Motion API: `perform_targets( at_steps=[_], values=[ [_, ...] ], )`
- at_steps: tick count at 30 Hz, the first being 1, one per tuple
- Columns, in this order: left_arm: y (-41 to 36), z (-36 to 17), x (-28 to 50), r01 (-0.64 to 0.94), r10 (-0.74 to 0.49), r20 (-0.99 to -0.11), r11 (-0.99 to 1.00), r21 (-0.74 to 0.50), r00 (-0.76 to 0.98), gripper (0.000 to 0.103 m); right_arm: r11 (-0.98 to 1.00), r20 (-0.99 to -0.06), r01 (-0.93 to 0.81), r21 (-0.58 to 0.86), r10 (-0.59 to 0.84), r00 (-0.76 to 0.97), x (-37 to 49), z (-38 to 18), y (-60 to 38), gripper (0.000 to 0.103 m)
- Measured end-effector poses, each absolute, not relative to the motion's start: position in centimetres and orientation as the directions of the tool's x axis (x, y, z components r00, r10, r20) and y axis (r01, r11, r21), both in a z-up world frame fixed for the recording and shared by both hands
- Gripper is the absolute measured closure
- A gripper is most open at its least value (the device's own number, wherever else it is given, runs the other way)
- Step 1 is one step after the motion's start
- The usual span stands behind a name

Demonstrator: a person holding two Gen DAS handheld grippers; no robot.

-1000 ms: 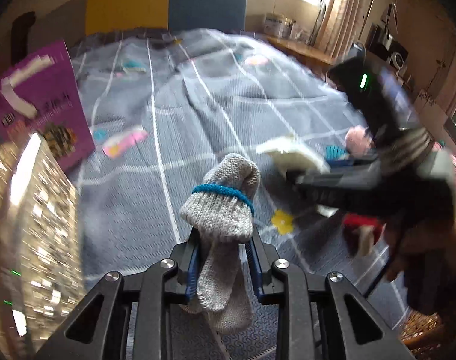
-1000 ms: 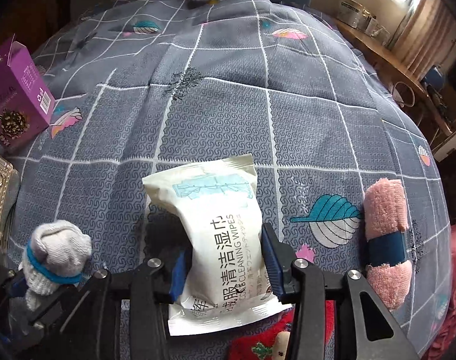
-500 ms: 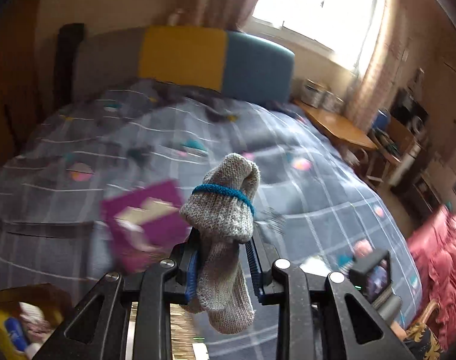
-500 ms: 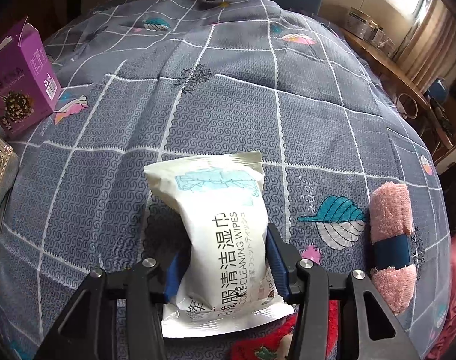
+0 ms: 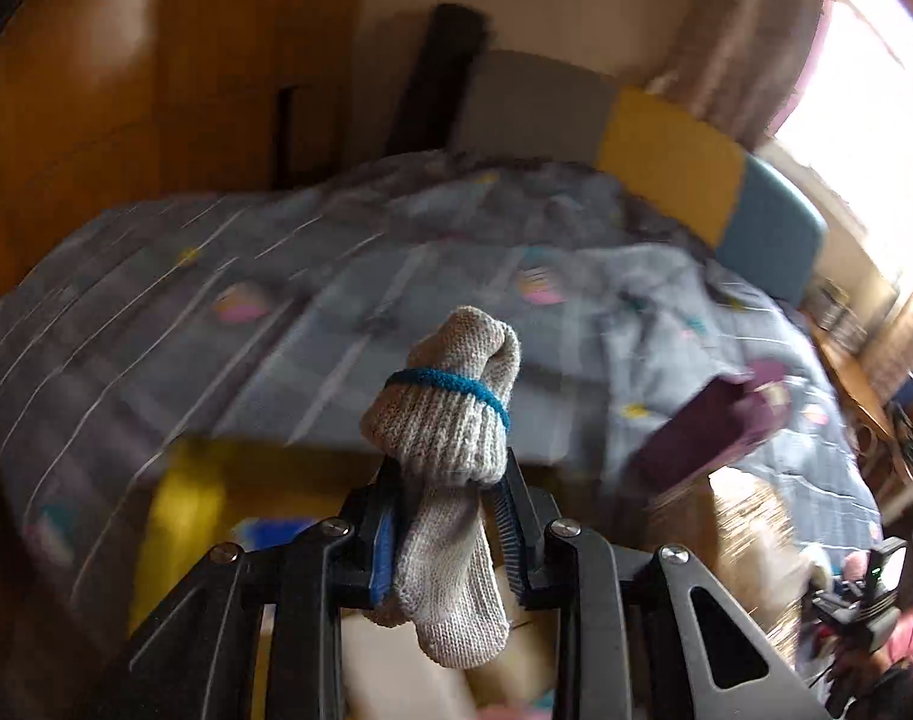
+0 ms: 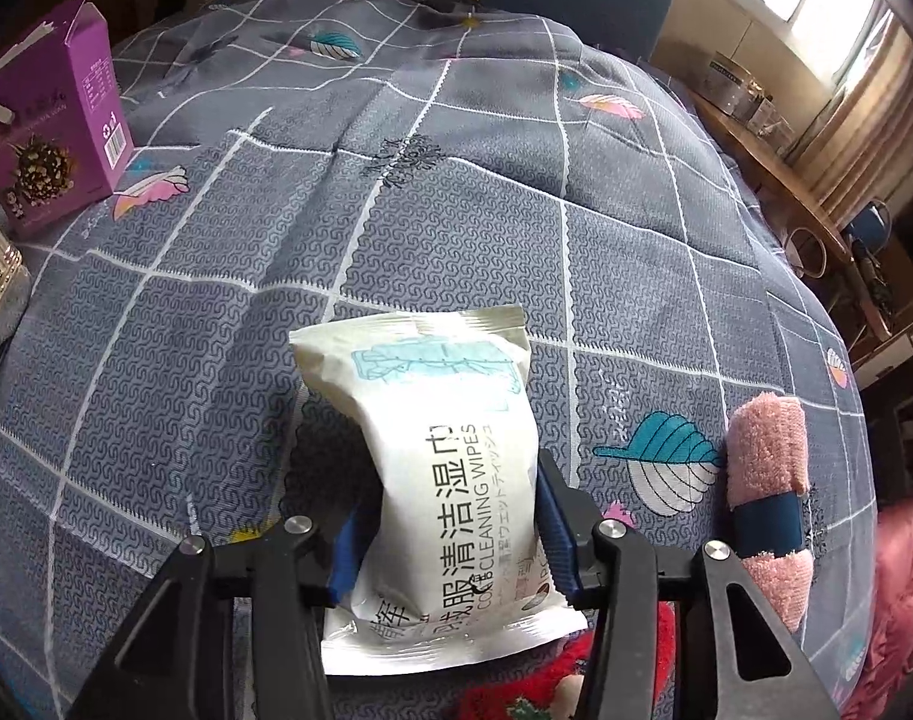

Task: Organize soft objects
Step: 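Carry the grey sock over the gold tray with left while right holds the wipes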

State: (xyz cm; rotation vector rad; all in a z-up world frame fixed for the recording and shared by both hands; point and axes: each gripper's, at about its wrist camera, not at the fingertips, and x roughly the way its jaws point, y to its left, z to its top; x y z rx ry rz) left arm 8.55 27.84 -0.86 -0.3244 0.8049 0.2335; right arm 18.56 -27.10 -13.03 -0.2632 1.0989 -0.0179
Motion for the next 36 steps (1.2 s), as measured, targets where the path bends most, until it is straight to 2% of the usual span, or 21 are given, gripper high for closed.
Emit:
perform_targets(
  at_steps=[8, 16, 26, 36],
  values=[
    [31.9, -6.9, 2.2, -0.452, 0.147, -0.805, 0.877, -0.164, 0.575, 0.074, 0.964, -0.868, -0.112, -0.241, -0.162, 0.468, 18.1, -13.0, -26.8, 0.054],
    [29.8, -11.2, 1.6, -0.450, 0.117, -0.850, 0.880, -0.150, 0.513, 0.073, 0.965, -0.865, -0.080, -0.250, -0.186, 0.465, 17.8, -13.0, -26.8, 0.054],
    [26.4, -10.8, 1.1, -0.412, 0.227, -0.822, 0.911, -0.010, 0.523, 0.070, 0.965, -0.862, -0.073, -0.250, -0.188, 0.470, 17.5, -12.9, -26.8, 0.054],
    [25.1, -7.5, 0.3, -0.385, 0.258, -0.763, 0.923, 0.013, 0.593, 0.069, 0.965, -0.862, -0.079, -0.251, -0.185, 0.472, 17.6, -12.9, -26.7, 0.054]
  ],
)
